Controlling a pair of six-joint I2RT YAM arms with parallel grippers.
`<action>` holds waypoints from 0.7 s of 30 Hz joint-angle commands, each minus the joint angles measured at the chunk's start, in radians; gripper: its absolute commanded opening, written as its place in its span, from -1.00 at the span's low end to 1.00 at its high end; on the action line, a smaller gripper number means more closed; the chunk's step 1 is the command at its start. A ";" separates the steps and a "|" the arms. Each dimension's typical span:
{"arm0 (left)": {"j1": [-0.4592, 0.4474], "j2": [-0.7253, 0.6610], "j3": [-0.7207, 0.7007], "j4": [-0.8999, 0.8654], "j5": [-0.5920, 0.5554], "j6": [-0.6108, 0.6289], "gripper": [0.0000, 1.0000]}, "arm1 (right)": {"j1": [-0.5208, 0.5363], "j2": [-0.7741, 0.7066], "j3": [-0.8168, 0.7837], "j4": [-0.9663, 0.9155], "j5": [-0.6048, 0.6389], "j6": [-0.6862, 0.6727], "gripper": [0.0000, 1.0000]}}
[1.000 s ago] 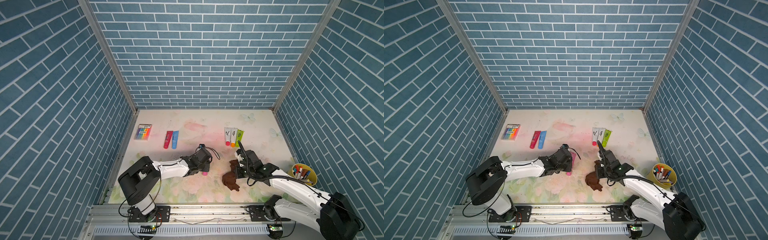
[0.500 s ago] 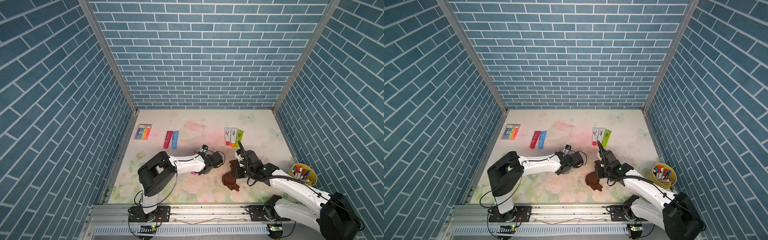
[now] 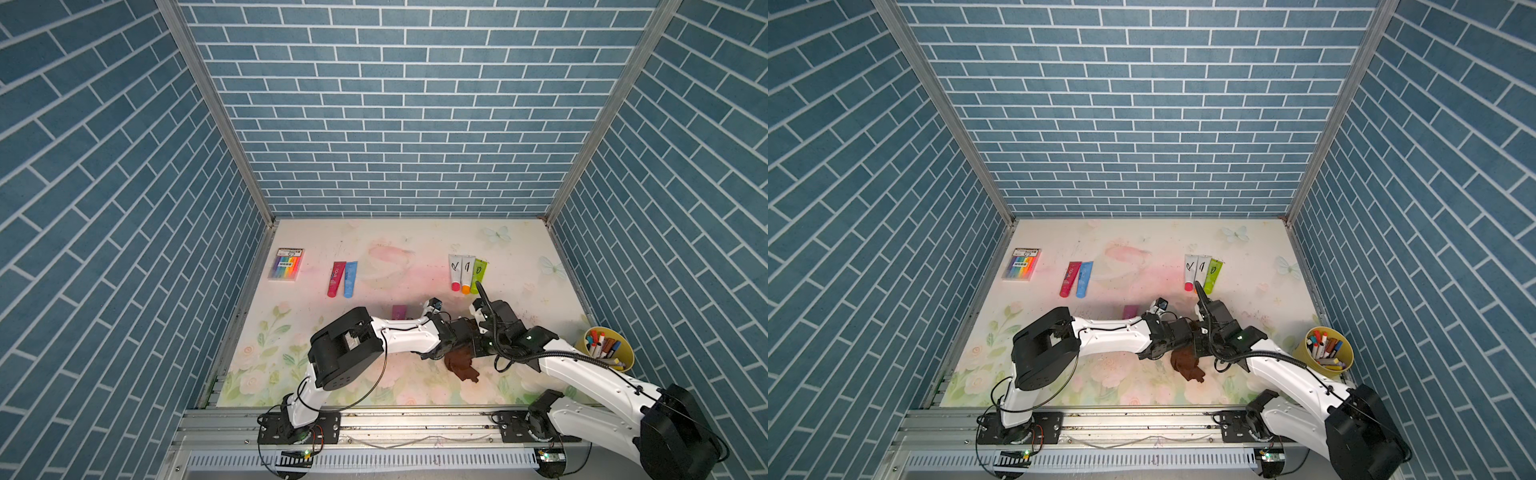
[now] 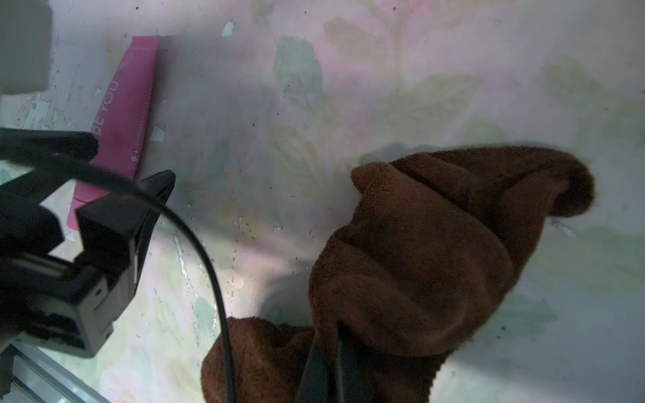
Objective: Wipe the surface of the toothpaste tube
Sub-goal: Adjust the toothpaste at the center of the board.
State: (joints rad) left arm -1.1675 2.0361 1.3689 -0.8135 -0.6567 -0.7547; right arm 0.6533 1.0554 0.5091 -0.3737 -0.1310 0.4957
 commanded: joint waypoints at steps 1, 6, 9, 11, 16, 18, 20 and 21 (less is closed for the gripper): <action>-0.007 -0.112 -0.024 0.002 -0.066 -0.024 0.28 | -0.003 -0.013 -0.011 0.002 -0.004 -0.029 -1.00; 0.005 -0.319 -0.185 0.157 -0.059 -0.014 0.79 | -0.003 -0.014 -0.012 0.002 -0.002 -0.029 -1.00; 0.032 -0.467 -0.335 0.313 0.033 -0.011 1.00 | -0.003 -0.013 -0.011 0.002 0.001 -0.029 -1.00; 0.063 -0.563 -0.443 0.418 0.111 -0.018 0.99 | -0.003 -0.010 -0.009 0.003 0.000 -0.029 -1.00; 0.156 -0.723 -0.692 0.683 0.342 -0.021 1.00 | -0.003 0.000 -0.006 0.002 0.001 -0.031 -1.00; 0.168 -0.746 -0.742 0.734 0.379 -0.021 1.00 | -0.003 0.000 -0.005 0.002 0.001 -0.031 -1.00; 0.176 -0.749 -0.766 0.751 0.389 -0.020 1.00 | -0.004 0.000 -0.006 0.002 0.002 -0.031 -1.00; 0.184 -0.743 -0.774 0.761 0.404 -0.018 1.00 | -0.003 0.001 -0.005 0.002 0.002 -0.031 -1.00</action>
State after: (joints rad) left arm -0.9985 1.3014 0.6121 -0.1787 -0.3405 -0.7738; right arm 0.6533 1.0554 0.5091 -0.3733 -0.1310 0.4953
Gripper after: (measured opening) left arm 0.998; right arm 0.055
